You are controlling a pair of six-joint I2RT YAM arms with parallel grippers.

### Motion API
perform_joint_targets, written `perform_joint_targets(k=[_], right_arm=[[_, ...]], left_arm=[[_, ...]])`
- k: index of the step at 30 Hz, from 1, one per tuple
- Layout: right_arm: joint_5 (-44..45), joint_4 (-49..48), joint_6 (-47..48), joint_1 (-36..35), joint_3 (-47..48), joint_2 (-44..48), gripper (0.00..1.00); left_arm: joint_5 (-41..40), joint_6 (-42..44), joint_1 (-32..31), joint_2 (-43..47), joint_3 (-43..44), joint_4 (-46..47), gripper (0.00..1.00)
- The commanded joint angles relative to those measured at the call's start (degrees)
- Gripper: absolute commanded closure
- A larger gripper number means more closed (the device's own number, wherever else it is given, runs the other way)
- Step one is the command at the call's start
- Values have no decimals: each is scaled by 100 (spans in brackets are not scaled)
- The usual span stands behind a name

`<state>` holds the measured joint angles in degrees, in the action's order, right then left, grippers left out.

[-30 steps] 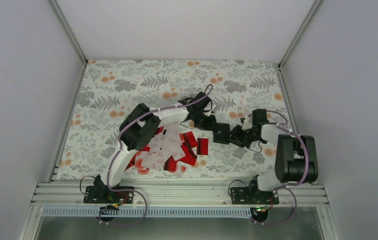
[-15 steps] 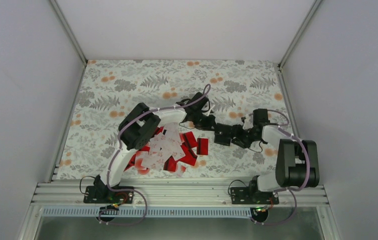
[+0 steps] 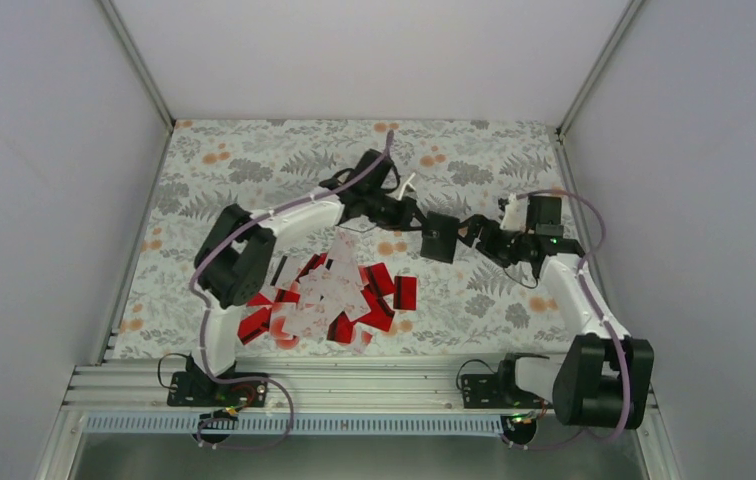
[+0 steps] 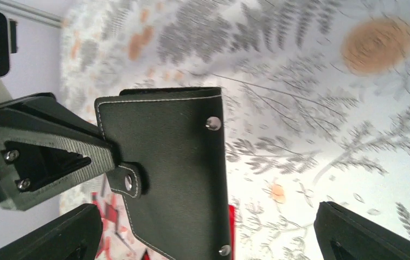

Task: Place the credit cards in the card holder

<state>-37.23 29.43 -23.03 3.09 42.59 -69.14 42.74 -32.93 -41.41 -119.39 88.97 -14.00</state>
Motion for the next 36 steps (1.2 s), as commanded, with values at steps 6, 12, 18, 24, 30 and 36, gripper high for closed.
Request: perform_joint_targets(k=[6, 12, 18, 24, 30, 36], right_arm=[[-2403, -541, -296, 153, 509, 543, 6], [-3381, -721, -434, 124, 890, 575, 18], [-3739, -1030, -756, 19, 1091, 561, 50], [-3836, -1100, -947, -93, 1255, 534, 67], [-3836, -1052, -1004, -108, 1302, 534, 89], [-3463, -710, -920, -121, 1454, 527, 96]], left_arm=[[864, 766, 364, 1186, 325, -740, 98], [1341, 828, 388, 1446, 753, -1041, 98], [1631, 796, 371, 1473, 1071, -1127, 98], [1762, 950, 286, 1295, 1325, -1391, 98], [1653, 982, 260, 1206, 1525, -1523, 95], [697, 1313, 265, 1287, 1846, -2159, 42]])
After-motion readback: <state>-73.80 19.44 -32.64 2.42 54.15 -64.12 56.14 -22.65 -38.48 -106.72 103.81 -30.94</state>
